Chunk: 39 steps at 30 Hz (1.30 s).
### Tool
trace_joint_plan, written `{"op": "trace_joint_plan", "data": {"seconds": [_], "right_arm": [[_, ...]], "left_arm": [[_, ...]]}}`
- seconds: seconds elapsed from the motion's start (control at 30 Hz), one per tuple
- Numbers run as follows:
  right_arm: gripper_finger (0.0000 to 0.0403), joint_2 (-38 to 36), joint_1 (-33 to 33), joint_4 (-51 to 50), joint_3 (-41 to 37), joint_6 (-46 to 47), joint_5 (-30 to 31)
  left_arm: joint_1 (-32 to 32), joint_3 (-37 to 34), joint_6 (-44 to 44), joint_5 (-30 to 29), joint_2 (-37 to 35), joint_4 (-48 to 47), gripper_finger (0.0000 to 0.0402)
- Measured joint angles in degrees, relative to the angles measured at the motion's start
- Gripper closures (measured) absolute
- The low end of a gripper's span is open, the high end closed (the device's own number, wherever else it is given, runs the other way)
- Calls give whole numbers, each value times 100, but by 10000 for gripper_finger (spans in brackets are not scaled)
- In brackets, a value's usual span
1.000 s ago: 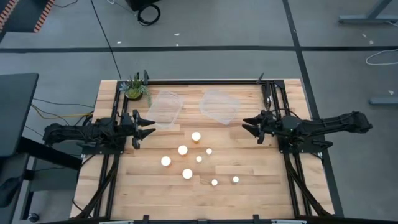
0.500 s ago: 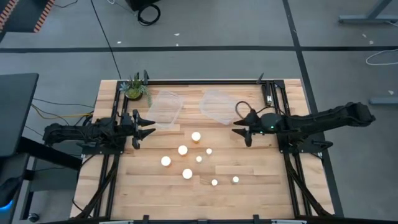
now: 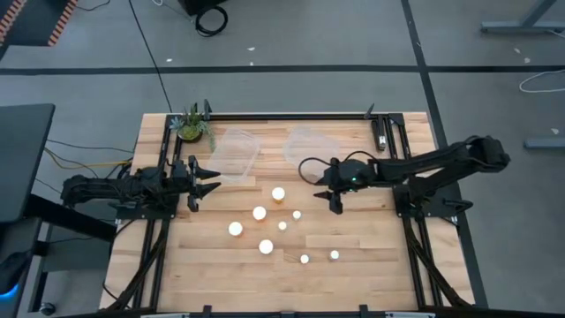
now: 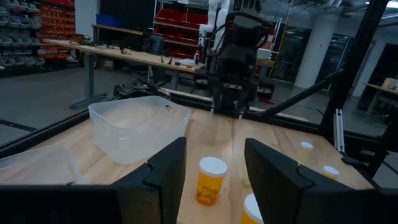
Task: Pick and place medicine bottles into bin by pill shape (circle, oval)
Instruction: Put the small yellow pill bottle into the right transparent bin
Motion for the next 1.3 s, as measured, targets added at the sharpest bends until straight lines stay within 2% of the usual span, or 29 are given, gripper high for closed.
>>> {"op": "trace_joint_plan", "data": {"seconds": [0.27,0.53,1.03,1.3], "right_arm": [[206,842,320,-861,989,-136,13],[164,1563,591,-2151,2127,-137,82],[119,2822,813,-3353,3672,-327,-93],[110,3418,939,-3847,4314,-503,-283]], "left_arm": [[1,1,0,1,2,3,230],[-1,0,-1,1,3,1,230],[0,0,-3,1,7,0,230],[0,1,-3,1,7,1,230]]}}
